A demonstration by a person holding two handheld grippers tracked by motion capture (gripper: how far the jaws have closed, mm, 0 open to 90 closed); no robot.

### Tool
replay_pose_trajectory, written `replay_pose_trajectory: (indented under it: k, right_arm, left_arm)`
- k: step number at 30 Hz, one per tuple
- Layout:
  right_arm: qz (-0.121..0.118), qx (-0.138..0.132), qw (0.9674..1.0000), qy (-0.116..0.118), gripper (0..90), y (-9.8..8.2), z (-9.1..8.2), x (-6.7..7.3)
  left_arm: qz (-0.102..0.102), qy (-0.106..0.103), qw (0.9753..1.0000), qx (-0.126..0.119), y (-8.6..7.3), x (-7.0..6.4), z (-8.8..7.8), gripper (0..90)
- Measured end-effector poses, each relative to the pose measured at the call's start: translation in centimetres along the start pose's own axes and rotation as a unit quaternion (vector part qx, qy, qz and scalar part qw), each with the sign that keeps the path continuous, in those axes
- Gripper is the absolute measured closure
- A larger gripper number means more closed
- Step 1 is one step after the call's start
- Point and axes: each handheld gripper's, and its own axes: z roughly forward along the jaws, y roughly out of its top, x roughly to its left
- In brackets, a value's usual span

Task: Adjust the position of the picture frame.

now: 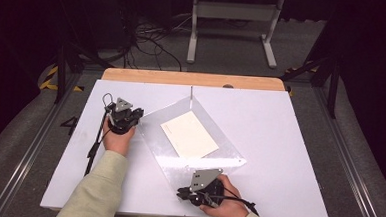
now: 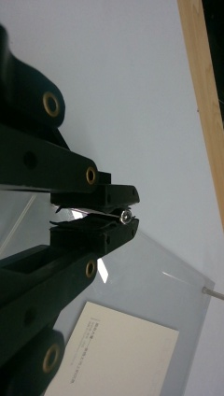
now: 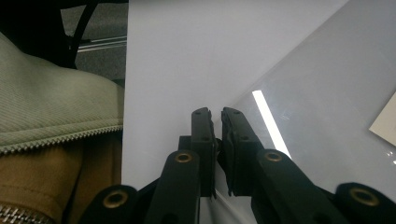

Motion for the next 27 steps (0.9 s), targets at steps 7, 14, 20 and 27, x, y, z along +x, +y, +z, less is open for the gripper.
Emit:
replay_pose_trajectory:
  k: [7,14,20,27]
  right_arm:
    - [0.001,-0.008,1.0,-0.003,75.5,0.1,-0.9,-0.2]
    - [0.076,-0.057,0.9906,-0.098,74.9,-1.7,-7.2,-4.2]
    - [0.095,-0.037,0.9821,-0.159,73.8,-3.6,-9.7,-6.3]
    - [0.144,-0.008,0.967,-0.21,71.1,-6.2,-12.1,-8.9]
  left_arm:
    - [0.012,0.012,0.9995,0.025,-0.1,-1.1,-1.1,57.4]
    - [-0.002,-0.017,0.9996,0.023,-1.2,-1.9,-3.9,55.0]
    - [0.014,-0.052,0.9982,0.025,-1.6,-3.0,-5.3,57.0]
    - [0.017,-0.081,0.9962,0.026,-2.3,-3.2,-6.6,56.6]
